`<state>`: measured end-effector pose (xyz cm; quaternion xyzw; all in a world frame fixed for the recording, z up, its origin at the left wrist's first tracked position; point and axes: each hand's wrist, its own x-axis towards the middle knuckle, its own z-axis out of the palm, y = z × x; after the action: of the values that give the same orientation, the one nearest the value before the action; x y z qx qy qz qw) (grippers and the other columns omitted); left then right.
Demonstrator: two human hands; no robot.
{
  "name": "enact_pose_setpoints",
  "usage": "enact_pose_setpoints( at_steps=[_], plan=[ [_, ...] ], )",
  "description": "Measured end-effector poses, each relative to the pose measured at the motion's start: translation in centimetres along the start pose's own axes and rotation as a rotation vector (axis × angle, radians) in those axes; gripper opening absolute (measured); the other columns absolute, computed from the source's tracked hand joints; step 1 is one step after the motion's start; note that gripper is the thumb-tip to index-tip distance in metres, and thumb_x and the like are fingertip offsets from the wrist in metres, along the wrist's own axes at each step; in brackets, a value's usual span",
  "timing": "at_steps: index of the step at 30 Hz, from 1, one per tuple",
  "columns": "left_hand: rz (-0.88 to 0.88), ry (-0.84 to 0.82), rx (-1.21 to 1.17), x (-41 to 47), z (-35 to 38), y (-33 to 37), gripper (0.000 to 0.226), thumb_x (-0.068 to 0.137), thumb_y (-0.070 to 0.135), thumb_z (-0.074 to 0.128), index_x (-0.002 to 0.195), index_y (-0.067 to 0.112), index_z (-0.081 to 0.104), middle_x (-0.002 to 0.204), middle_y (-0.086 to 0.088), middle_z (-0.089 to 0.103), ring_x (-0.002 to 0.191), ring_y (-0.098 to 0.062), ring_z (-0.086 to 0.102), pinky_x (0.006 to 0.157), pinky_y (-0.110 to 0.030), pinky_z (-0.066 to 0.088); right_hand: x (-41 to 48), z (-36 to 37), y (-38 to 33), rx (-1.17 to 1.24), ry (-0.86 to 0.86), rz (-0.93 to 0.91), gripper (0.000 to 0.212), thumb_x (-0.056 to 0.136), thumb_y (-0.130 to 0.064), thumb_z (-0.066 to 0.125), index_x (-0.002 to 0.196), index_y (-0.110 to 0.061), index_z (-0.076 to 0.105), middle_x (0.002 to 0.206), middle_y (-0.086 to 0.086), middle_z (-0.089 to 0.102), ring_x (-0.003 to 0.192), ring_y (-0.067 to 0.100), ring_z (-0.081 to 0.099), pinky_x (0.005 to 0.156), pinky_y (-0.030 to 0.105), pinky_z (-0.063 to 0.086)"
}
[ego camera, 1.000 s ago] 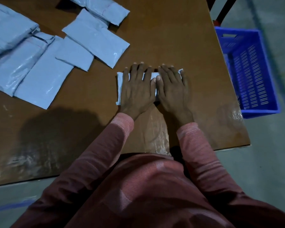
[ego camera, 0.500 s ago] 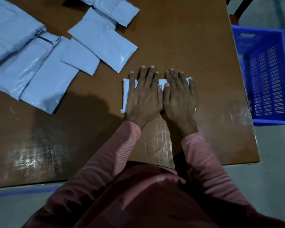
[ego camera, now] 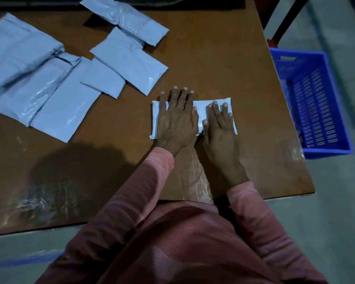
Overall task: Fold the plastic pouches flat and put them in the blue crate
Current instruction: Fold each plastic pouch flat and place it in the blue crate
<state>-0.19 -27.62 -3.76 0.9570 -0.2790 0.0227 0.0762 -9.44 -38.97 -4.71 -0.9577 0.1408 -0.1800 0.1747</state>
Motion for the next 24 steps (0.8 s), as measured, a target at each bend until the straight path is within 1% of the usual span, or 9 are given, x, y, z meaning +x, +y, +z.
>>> enact_pose_setpoints(
  at_steps=[4,9,11,13,14,15,16,18,24],
  plan=[
    [0.022,0.019,-0.005,0.0,0.0,-0.2,0.062,0.107,0.039,0.01,0.16,0.018,0.033,0.168,-0.005,0.029,0.157,-0.031,0.017,0.124,-0.062,0.011,-0.2,1.1,0.0,-0.001,0.051,0.007,0.047,0.108,-0.021,0.034,0.15,-0.001,0.043,0.161,0.013,0.035,0.154,0.029,0.02,0.127,0.043,0.016],
    [0.277,0.035,0.058,-0.8,-0.2,-0.4,0.055,0.11,0.04,0.018,0.163,0.025,0.025,0.169,0.002,0.025,0.157,-0.027,0.02,0.123,-0.058,0.016,-0.1,1.0,-0.3,-0.068,0.063,0.009,0.047,0.109,-0.022,0.032,0.151,-0.005,0.043,0.161,0.009,0.037,0.154,0.025,0.022,0.126,0.041,0.018],
    [0.288,0.037,0.071,-0.7,-0.2,-0.4,0.055,0.11,0.039,0.017,0.161,0.023,0.029,0.167,0.002,0.031,0.156,-0.026,0.023,0.123,-0.057,0.018,0.3,0.3,-0.3,-0.024,0.028,0.015,0.045,0.109,-0.024,0.036,0.149,-0.007,0.048,0.157,0.009,0.042,0.151,0.026,0.029,0.124,0.042,0.024],
    [0.256,0.042,0.06,-0.7,0.0,-0.3,0.055,0.11,0.038,0.018,0.159,0.022,0.036,0.164,0.001,0.038,0.154,-0.027,0.027,0.123,-0.059,0.019,1.0,-1.5,0.0,0.022,-0.021,-0.043,0.042,0.106,-0.024,0.042,0.143,-0.008,0.055,0.149,0.013,0.053,0.144,0.029,0.042,0.115,0.042,0.038],
    [0.25,0.041,0.063,-0.7,0.0,-0.3,0.054,0.11,0.038,0.019,0.158,0.022,0.038,0.162,0.001,0.041,0.154,-0.028,0.029,0.122,-0.06,0.019,1.5,-2.4,0.3,0.045,-0.041,-0.07,0.039,0.105,-0.021,0.046,0.139,-0.007,0.059,0.143,0.015,0.058,0.136,0.029,0.05,0.107,0.037,0.043],
    [0.251,0.039,0.069,-0.7,0.1,-0.2,0.053,0.11,0.038,0.021,0.157,0.022,0.04,0.161,0.001,0.043,0.153,-0.028,0.03,0.122,-0.06,0.019,2.2,-3.2,0.8,0.057,-0.053,-0.079,0.037,0.103,-0.019,0.049,0.135,-0.006,0.062,0.138,0.016,0.062,0.128,0.029,0.056,0.099,0.034,0.044],
    [0.254,0.04,0.07,-0.6,0.1,-0.2,0.052,0.11,0.038,0.023,0.156,0.021,0.042,0.159,0.0,0.045,0.152,-0.029,0.031,0.122,-0.061,0.02,3.0,-3.5,1.3,0.056,-0.063,-0.072,0.037,0.102,-0.02,0.049,0.134,-0.006,0.063,0.137,0.016,0.062,0.125,0.03,0.058,0.097,0.032,0.043],
    [0.255,0.044,0.074,-0.6,0.2,0.0,0.051,0.11,0.039,0.027,0.154,0.021,0.045,0.157,-0.001,0.048,0.151,-0.03,0.033,0.121,-0.062,0.02,3.8,-3.0,2.0,0.022,-0.085,-0.041,0.042,0.101,-0.026,0.045,0.134,-0.007,0.063,0.139,0.014,0.061,0.125,0.031,0.059,0.103,0.033,0.042],
    [0.247,0.042,0.09,-0.3,0.6,0.0,0.051,0.109,0.038,0.027,0.155,0.021,0.043,0.157,-0.002,0.048,0.152,-0.03,0.032,0.121,-0.063,0.018,2.6,-0.8,1.9,0.133,0.002,0.072,0.039,0.107,-0.024,0.04,0.135,-0.009,0.063,0.14,0.008,0.061,0.13,0.023,0.055,0.112,0.038,0.04]
  ],
)
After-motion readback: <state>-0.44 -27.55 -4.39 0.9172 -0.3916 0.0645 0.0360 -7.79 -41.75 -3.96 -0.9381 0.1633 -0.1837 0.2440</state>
